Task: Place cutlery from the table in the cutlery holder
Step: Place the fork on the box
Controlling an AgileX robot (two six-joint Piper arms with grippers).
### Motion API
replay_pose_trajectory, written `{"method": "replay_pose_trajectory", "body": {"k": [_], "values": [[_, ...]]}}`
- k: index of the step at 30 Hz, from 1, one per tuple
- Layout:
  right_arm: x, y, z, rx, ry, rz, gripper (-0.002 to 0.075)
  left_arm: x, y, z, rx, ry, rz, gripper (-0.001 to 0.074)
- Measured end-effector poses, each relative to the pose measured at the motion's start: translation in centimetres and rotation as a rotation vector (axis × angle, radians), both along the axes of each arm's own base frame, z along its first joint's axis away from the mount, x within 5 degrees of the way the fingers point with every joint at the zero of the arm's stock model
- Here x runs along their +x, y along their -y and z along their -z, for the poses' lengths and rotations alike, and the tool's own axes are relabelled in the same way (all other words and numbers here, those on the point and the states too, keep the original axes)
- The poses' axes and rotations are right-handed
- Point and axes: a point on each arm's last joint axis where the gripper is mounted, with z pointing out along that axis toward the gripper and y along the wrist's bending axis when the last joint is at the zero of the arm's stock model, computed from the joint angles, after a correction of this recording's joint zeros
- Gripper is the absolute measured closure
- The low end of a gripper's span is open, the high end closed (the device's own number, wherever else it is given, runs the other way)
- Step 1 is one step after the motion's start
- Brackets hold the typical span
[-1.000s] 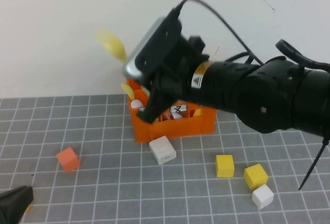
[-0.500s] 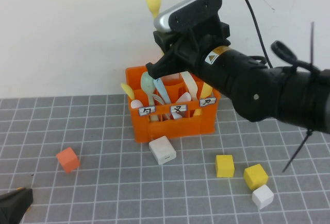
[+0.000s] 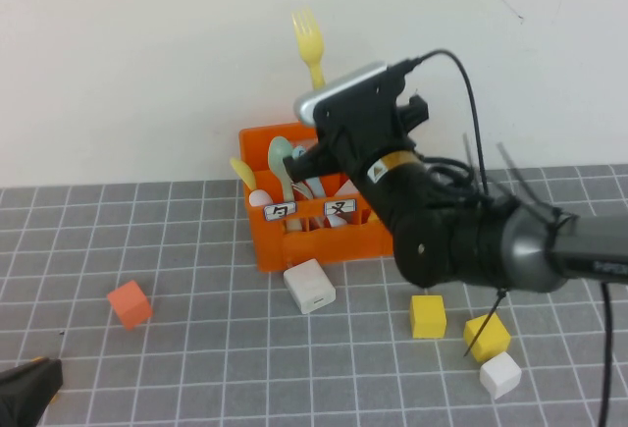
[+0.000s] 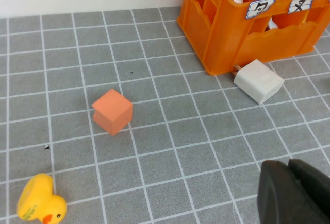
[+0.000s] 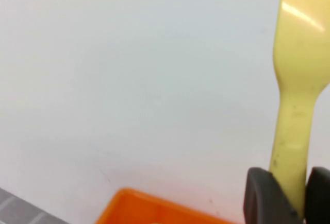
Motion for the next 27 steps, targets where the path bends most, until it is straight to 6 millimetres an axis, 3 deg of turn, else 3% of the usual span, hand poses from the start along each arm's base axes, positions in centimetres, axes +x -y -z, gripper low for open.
{"method": "replay_pose_trajectory", "body": {"k": [10,18,27], "values": [[0.7,-0.1,4.3,-0.032,0.014,0.041,0.0577,0.0,0.0,0.0,-0.004,-0.001,-0.002,0.0736],[0.7,-0.3,6.4,0.065,-0.053,0.033,0.0577,0.0,0.0,0.0,-0.004,-0.001,-0.002,0.0736],[0.7,-0.4,7.2,0.095,-0.078,0.029,0.0417,0.0,0.1,0.0,-0.019,-0.008,-0.003,0.0736]]}}
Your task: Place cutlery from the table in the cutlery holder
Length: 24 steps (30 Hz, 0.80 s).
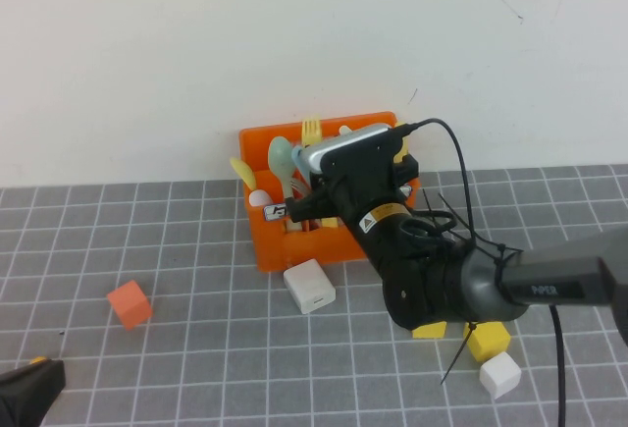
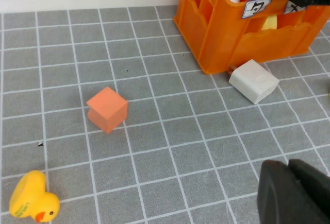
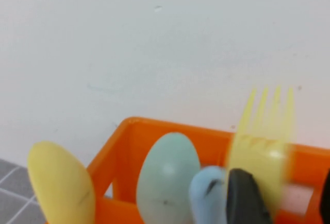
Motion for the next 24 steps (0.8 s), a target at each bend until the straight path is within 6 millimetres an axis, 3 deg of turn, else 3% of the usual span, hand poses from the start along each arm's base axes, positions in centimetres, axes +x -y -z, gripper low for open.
{"method": "replay_pose_trajectory", "body": {"k": [7,11,15,19,24], "values": [[0.0,0.1,-2.0,-0.016,0.101,0.008,0.04,0.0,0.0,0.0,-0.002,-0.001,0.0,0.0736],[-0.5,0.1,-6.7,-0.056,0.239,-0.022,0.0414,0.0,0.0,0.0,-0.004,0.005,0.001,0.0736],[-2.4,-0.4,-13.0,-0.172,0.383,-0.146,0.0529,0.1,0.1,-0.3,-0.018,0.037,0.005,0.0736],[-5.3,-0.5,-17.6,-0.335,0.376,-0.287,0.0671,-0.3,0.0,-0.8,-0.015,0.092,0.02,0.0736],[-9.0,1.2,-21.9,-0.461,0.247,-0.415,0.072,-1.5,-0.5,-1.6,-0.009,0.197,0.039,0.0736]]}}
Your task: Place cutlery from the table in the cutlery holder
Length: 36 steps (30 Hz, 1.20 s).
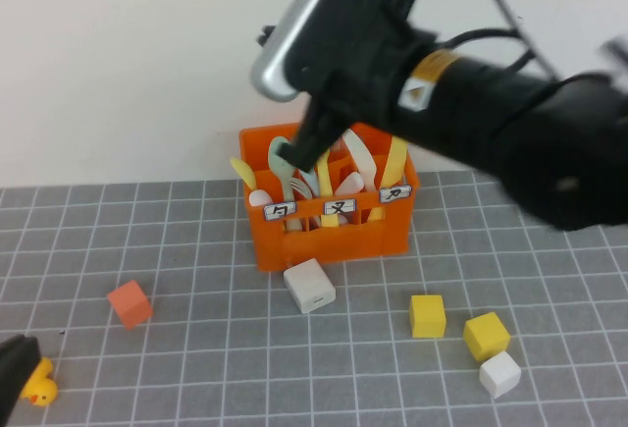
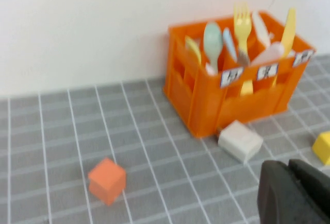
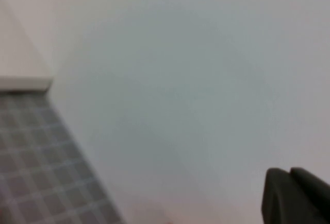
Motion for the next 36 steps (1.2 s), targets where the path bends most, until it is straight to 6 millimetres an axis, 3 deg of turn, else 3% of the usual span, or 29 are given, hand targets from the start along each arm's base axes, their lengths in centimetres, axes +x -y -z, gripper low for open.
{"method": "replay_pose_trajectory", "body": {"k": [3,8,17,27,36], "values": [[-2.0,1.7,-1.9,-0.072,-0.062,-0.025,0.0725,-0.9,-0.4,-0.5,0.011,0.072,0.01,0.0736],[-5.1,4.5,-2.6,-0.147,-0.101,-0.045,0.0727,-2.1,-0.9,-0.4,0.013,0.167,0.017,0.0736],[-10.8,10.1,1.8,-0.197,-0.188,-0.039,0.0727,-3.9,-1.6,-0.1,-0.017,0.325,0.017,0.0736],[-16.4,15.5,5.3,-0.166,-0.221,-0.028,0.0727,-3.8,-1.5,0.2,-0.01,0.39,0.03,0.0736],[-20.3,19.1,6.7,-0.285,-0.316,-0.052,0.0727,-3.7,-1.6,0.9,0.013,0.34,0.025,0.0736]]}}
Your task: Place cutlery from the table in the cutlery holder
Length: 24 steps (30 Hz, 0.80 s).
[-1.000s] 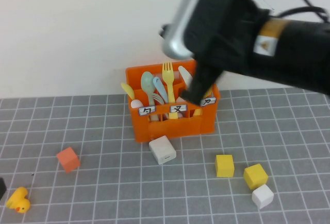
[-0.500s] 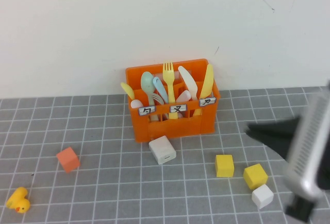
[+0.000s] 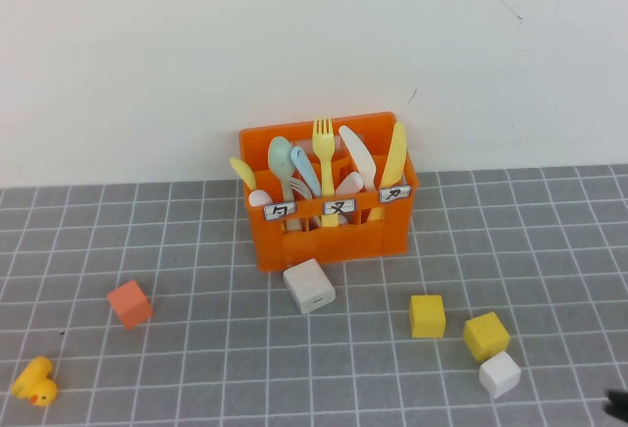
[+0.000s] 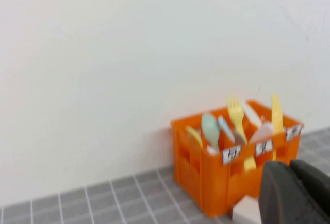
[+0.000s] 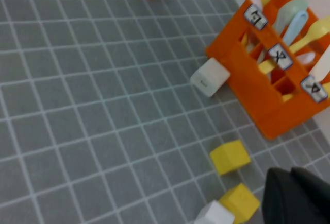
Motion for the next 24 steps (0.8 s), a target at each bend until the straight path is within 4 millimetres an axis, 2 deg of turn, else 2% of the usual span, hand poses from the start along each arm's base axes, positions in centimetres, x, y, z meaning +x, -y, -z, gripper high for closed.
{"method": "replay_pose_trajectory", "body": {"k": [9,16,24], "values": [[-2.8,2.6,0.2,-0.05,-0.059,-0.013,0.0727,0.0,-0.2,1.2,0.043,-0.122,-0.022,0.0736],[-3.5,3.2,0.9,-0.108,-0.162,0.003,0.0727,-0.1,-0.3,1.5,0.056,-0.157,-0.028,0.0736],[-3.7,3.3,1.2,-0.132,-0.187,0.002,0.0727,-0.1,-0.3,1.5,0.056,-0.157,-0.028,0.0736]]}}
